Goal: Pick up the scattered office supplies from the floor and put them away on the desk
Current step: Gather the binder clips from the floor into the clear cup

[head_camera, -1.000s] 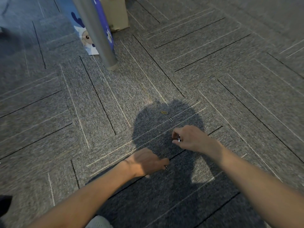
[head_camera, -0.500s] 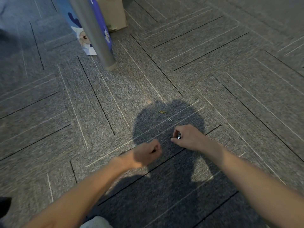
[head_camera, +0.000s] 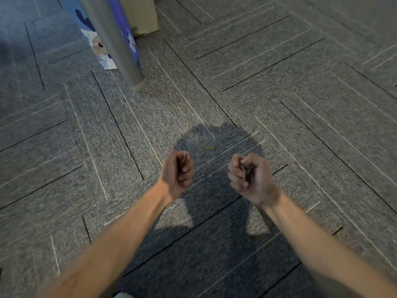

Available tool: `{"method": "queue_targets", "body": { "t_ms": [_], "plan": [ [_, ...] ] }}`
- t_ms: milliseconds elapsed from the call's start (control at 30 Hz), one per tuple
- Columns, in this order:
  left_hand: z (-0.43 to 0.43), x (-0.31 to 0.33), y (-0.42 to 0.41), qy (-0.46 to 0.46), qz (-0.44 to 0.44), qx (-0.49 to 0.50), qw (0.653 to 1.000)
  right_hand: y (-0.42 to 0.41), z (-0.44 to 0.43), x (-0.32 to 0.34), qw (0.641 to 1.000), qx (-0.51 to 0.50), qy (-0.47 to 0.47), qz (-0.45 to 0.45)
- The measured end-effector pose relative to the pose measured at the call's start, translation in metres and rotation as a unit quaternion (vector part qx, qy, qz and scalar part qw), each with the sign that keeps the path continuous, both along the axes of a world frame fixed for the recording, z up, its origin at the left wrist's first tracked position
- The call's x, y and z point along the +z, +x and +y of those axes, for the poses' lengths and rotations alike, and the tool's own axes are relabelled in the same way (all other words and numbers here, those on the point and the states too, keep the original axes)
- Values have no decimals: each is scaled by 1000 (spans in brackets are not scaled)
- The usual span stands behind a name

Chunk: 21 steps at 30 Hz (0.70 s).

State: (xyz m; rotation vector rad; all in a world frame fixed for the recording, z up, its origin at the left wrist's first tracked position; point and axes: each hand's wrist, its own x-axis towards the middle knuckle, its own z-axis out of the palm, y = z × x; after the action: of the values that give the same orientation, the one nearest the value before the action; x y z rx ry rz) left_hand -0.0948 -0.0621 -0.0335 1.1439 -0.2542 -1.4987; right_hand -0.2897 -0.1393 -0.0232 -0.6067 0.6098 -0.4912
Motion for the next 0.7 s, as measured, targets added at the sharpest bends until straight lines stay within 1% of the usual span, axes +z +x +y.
{"method": "queue_targets", "body": {
  "t_ms": [100,167,200,233,267,300,333,367,400,433,500,533,567,600,633,667,700],
  "plan": [
    [0,-1,0,8,32,17,999,5,0,-2,999,-24,31,-11],
    [3,-1,4,23,35,18,999,9,-2,-4,999,-26,27,30],
    [6,0,6,38,11,4,999,10,-4,-6,998,-13,19,67],
    [10,-2,10,55,-44,-21,997,11,-6,-7,993,6,6,114],
    [15,-3,13,67,-147,-66,985,12,-8,-7,984,28,-16,173],
    [21,-6,15,73,-290,-132,945,14,-10,-7,970,45,-48,232],
    [27,-8,17,71,-435,-209,873,16,-11,-6,952,53,-90,289],
    [31,-10,17,73,-547,-278,786,18,-13,-7,927,52,-140,343],
    [33,-10,15,88,-611,-336,711,20,-15,-9,898,43,-197,391],
    [34,-7,12,102,-647,-382,651,21,-19,-11,864,33,-257,431],
    [32,-4,5,109,-691,-458,548,24,-27,-15,782,35,-384,489],
    [30,-3,1,100,-711,-480,504,26,-30,-16,727,53,-451,515],
    [29,-4,0,92,-729,-493,466,27,-32,-16,663,79,-514,539],
    [28,-4,-1,86,-741,-499,441,29,-34,-16,603,104,-566,553],
    [27,-4,-1,85,-743,-505,431,31,-34,-16,562,129,-596,559],
    [27,-5,-1,83,-741,-509,430,33,-35,-15,542,152,-608,560],
    [27,-4,0,80,-737,-514,432,36,-35,-15,534,173,-609,561]
  ]
}}
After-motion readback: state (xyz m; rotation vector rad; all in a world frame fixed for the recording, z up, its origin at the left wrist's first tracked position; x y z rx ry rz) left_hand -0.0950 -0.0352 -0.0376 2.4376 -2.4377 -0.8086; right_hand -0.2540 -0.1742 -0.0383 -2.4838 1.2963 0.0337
